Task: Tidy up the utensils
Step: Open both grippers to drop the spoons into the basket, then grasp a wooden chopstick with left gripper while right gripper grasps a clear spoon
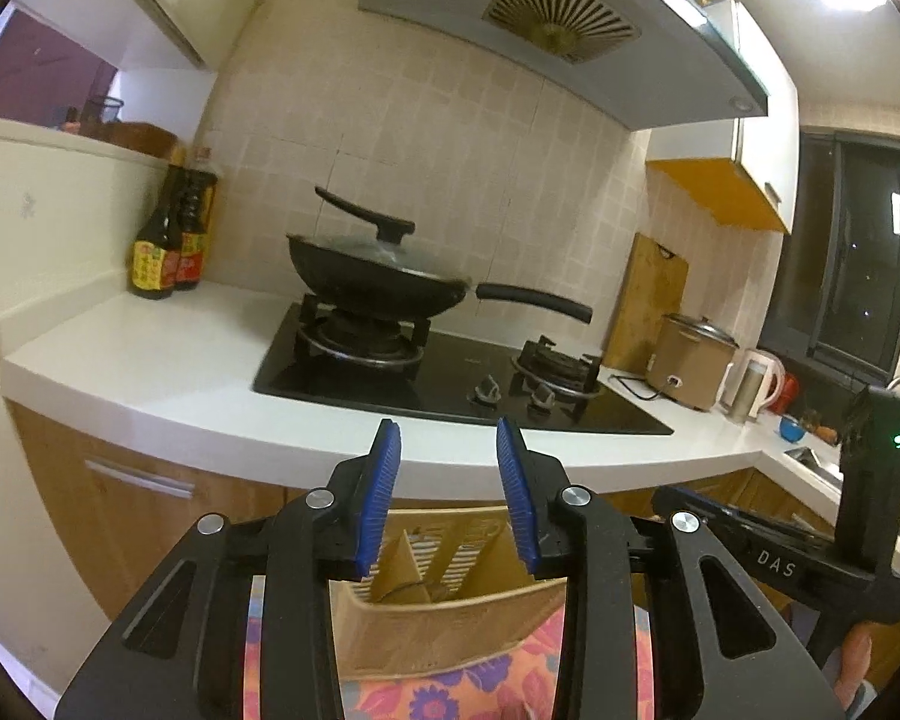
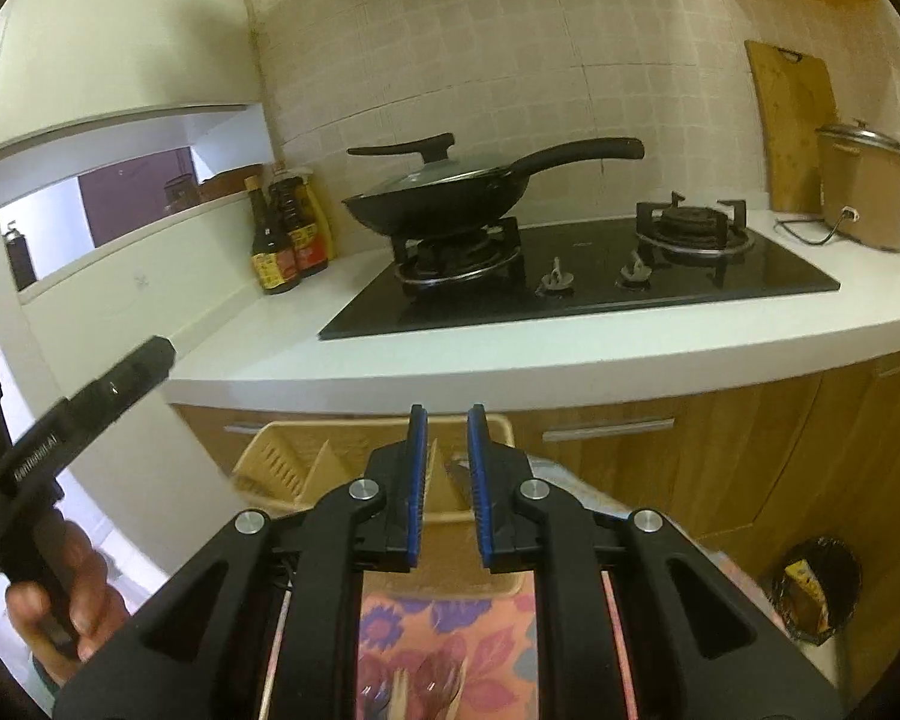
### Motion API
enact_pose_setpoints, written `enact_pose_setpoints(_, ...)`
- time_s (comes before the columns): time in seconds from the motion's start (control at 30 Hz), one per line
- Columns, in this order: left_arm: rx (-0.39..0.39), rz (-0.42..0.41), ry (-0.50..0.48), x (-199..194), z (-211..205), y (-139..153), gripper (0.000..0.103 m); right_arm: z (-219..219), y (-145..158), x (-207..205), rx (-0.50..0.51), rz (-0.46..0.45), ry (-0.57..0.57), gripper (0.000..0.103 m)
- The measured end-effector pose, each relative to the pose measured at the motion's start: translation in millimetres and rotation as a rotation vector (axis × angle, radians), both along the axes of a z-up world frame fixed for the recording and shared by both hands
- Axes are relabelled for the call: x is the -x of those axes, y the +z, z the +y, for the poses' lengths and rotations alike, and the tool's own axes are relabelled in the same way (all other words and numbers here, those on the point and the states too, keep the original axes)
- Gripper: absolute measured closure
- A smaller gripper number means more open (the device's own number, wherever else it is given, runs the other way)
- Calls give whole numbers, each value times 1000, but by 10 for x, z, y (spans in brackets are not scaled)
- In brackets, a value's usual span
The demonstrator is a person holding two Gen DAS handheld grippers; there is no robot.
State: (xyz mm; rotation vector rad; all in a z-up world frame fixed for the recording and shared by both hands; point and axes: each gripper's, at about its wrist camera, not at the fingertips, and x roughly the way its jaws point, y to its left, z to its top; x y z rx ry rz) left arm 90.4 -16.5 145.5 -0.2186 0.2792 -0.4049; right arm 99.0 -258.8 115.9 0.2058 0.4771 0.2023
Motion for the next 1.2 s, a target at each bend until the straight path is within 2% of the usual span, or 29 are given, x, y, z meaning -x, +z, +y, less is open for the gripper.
enact_pose_setpoints(0.1,-22,-2,18,181,82,53,64,50,19,154,25,17,15,92)
enact_pose_setpoints(0.27,-23,43,20,398,257,-23,64,118,-129,394,38,93,42,92)
enact_pose_setpoints(0.33,-27,82,13,461,340,-109,61,127,-228,453,39,130,48,92)
enact_pose_setpoints(0.47,-52,187,2,514,477,-357,60,162,-580,501,53,266,55,92)
enact_pose_setpoints(0.57,-93,278,2,506,533,-615,60,179,-863,470,37,372,72,92)
enact_pose_setpoints(0.73,-136,428,-26,429,532,-1077,60,272,-1231,422,21,499,115,92)
enact_pose_setpoints(0.97,-283,624,-116,263,290,-1654,63,517,-1522,397,68,584,160,92)
enact_pose_setpoints(1.1,-378,638,-123,274,137,-1786,66,615,-1622,376,92,607,161,92)
enact_pose_setpoints(1.2,-439,650,-123,274,67,-1859,74,648,-1632,353,103,604,152,92)
